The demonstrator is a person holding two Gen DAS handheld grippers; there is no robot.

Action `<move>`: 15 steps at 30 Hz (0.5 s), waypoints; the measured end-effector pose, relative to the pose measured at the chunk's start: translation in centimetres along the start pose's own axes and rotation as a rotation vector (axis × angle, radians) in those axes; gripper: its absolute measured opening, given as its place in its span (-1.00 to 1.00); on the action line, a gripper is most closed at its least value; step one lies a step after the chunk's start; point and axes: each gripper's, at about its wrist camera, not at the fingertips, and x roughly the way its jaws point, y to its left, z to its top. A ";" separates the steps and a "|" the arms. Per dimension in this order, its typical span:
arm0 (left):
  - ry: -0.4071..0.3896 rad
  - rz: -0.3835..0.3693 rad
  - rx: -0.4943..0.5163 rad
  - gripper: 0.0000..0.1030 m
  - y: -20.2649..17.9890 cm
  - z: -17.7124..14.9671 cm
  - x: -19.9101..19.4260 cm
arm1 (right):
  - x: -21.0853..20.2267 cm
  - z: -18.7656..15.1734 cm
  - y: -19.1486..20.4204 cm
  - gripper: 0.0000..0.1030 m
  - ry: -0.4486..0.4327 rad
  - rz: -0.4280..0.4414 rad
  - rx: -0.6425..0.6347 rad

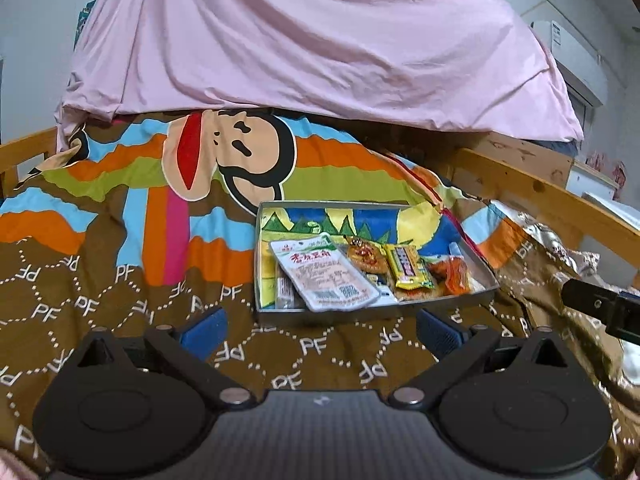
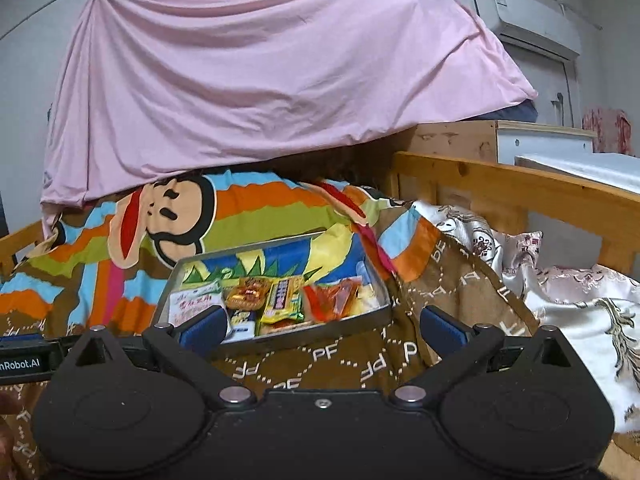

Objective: Organize snacks
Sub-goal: 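Raise both open tools away from the tray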

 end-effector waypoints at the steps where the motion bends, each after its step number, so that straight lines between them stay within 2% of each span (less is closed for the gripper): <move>1: -0.001 0.002 0.005 0.99 0.1 -0.1 -0.3 | -0.3 -0.2 0.2 0.99 0.001 -0.001 -0.010; 8: -0.006 0.012 0.027 0.99 0.4 -1.0 -2.3 | -1.4 -1.3 1.3 0.99 0.048 0.004 -0.073; 15: 0.013 0.014 0.012 0.99 0.6 -2.0 -3.1 | -2.2 -1.7 1.5 0.99 0.064 -0.003 -0.079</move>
